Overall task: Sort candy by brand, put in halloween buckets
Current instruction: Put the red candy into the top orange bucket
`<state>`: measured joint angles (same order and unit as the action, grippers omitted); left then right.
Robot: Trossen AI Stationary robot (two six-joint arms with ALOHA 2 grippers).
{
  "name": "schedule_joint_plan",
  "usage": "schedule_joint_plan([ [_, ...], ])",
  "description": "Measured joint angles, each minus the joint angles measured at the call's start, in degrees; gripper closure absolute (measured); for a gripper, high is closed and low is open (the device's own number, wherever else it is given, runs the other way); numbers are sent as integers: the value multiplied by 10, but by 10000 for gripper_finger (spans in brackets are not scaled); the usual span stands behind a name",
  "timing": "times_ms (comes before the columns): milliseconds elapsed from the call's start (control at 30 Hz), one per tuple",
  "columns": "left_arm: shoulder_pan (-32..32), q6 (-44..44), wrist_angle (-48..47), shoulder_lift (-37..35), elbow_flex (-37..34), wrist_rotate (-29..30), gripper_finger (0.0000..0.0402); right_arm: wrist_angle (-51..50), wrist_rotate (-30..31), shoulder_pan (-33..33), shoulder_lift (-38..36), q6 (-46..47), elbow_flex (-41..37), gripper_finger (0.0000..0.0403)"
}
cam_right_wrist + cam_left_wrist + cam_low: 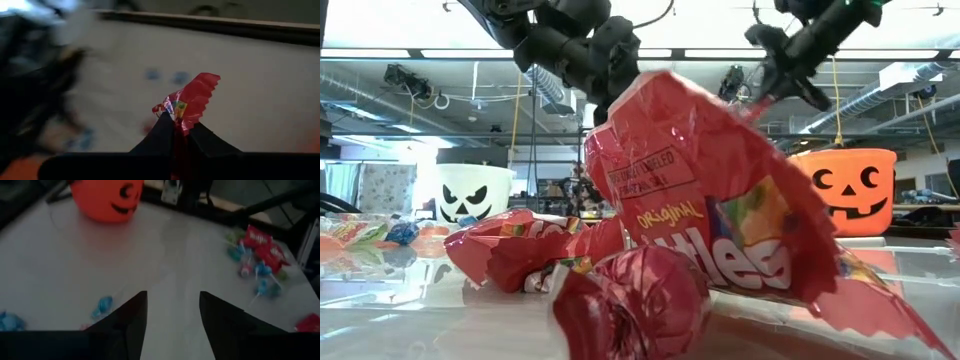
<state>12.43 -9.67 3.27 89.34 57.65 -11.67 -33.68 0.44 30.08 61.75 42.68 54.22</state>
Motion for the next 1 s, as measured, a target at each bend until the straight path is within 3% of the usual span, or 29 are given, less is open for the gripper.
schedule_joint_plan([
  [367, 3, 25, -18, 0, 0, 4, 214, -180, 152, 126, -7, -57, 0, 381],
  [667, 3, 96, -14, 0, 0, 40, 213, -207, 127, 194, 55, -103, 0, 381],
  [1000, 23, 78, -20, 0, 0, 29, 213, -180, 72, 242, 173, -159, 0, 368],
])
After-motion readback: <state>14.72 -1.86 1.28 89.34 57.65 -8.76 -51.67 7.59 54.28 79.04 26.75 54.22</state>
